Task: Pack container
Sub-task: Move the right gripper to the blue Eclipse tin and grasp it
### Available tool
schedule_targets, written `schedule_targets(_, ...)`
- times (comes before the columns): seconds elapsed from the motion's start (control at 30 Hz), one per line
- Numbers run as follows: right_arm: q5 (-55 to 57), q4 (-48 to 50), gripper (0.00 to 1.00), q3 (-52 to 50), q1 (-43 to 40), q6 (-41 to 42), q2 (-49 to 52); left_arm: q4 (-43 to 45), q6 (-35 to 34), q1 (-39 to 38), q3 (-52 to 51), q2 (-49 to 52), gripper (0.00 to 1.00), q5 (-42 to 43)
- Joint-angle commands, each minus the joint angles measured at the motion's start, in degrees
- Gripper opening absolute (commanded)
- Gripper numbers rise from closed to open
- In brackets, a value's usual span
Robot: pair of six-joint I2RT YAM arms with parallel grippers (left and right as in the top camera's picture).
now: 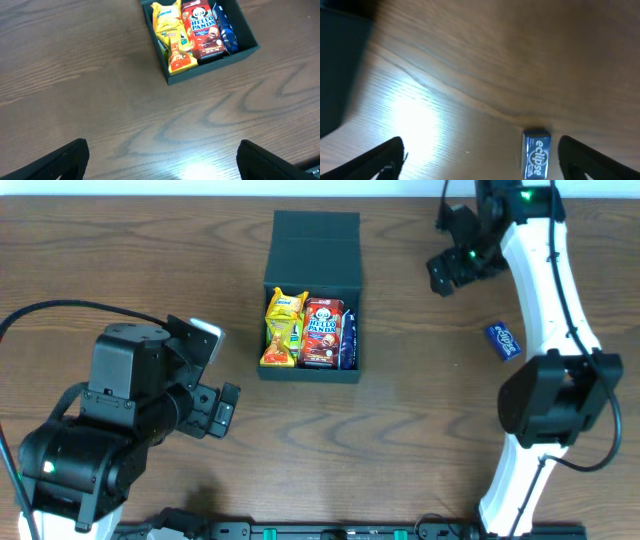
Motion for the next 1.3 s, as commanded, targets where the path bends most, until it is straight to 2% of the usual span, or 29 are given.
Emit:
schedule_targets(0.0,-0.4,2.7,0.99,-8.4,-3.4,-0.4,-4.7,-0.2,0.8,0.4,-0.1,-0.1,0.95,0.7)
schedule_targets(0.2,-0.4,13.2,0.99,-26.2,-10.8,-2.1,-15.4,-0.2,0.8,0.4,-0.1,-0.1,0.95,0.7)
schedule_targets(0.4,-0.2,20.0,0.99,-36.2,-14.8,-7.2,-17.1,-0.2,0.8,0.4,-0.1,-0.1,0.95,0.6)
schedule_targets(0.57,-0.2,25.7,0.99,-40.9,-16.6,-11.5,-17.1,-0.2,0.8,0.4,-0.1,-0.1,0.95,0.7)
schedule_targets(0.97,-0.5,40.2,1.00,-49.6,-18.8,-12.3,-17.0,-0.2,0.8,0.4,-0.1,-0.1,0.95,0.7)
schedule_targets(1.27,-3.1,49.4,0.92,-54.4,-18.8,-12.4,-15.2,-0.2,0.8,0.4,-0.1,-0.1,0.95,0.7)
